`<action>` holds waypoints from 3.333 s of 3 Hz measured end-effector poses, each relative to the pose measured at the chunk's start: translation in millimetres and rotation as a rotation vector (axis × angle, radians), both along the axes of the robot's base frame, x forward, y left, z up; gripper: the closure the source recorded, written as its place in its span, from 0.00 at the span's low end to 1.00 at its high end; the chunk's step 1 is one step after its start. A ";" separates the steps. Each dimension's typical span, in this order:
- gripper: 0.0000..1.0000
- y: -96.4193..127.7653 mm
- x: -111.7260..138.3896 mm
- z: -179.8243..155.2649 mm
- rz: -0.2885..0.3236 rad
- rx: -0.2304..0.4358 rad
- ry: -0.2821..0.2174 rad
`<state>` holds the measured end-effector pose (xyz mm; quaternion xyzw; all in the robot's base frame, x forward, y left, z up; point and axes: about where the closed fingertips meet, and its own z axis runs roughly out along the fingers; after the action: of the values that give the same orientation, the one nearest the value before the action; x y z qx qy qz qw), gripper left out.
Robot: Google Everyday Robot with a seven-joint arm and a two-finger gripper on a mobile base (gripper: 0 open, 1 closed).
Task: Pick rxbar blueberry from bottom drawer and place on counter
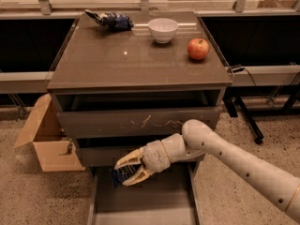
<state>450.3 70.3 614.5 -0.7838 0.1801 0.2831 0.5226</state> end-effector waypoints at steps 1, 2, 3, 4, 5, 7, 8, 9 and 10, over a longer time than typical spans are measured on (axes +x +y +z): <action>1.00 -1.0 -0.6 4.7 -0.004 0.001 -0.009; 1.00 -9.7 -5.4 45.5 -0.039 0.007 -0.090; 1.00 -28.5 -19.5 108.6 -0.097 -0.008 -0.171; 1.00 -57.6 -14.0 160.7 -0.122 0.005 -0.245; 1.00 -57.6 -13.7 160.9 -0.122 0.005 -0.245; 1.00 -70.1 50.7 254.1 -0.222 0.005 -0.259; 1.00 -71.7 99.2 284.5 -0.272 0.012 -0.212; 1.00 -71.7 99.3 284.5 -0.272 0.012 -0.212; 1.00 -69.9 124.1 289.1 -0.294 0.020 -0.171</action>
Offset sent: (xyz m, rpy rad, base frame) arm -0.0089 -0.0252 0.0988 0.0135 -0.1955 -0.0935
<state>574.4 0.4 903.6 -0.7649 0.2450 0.1378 0.5795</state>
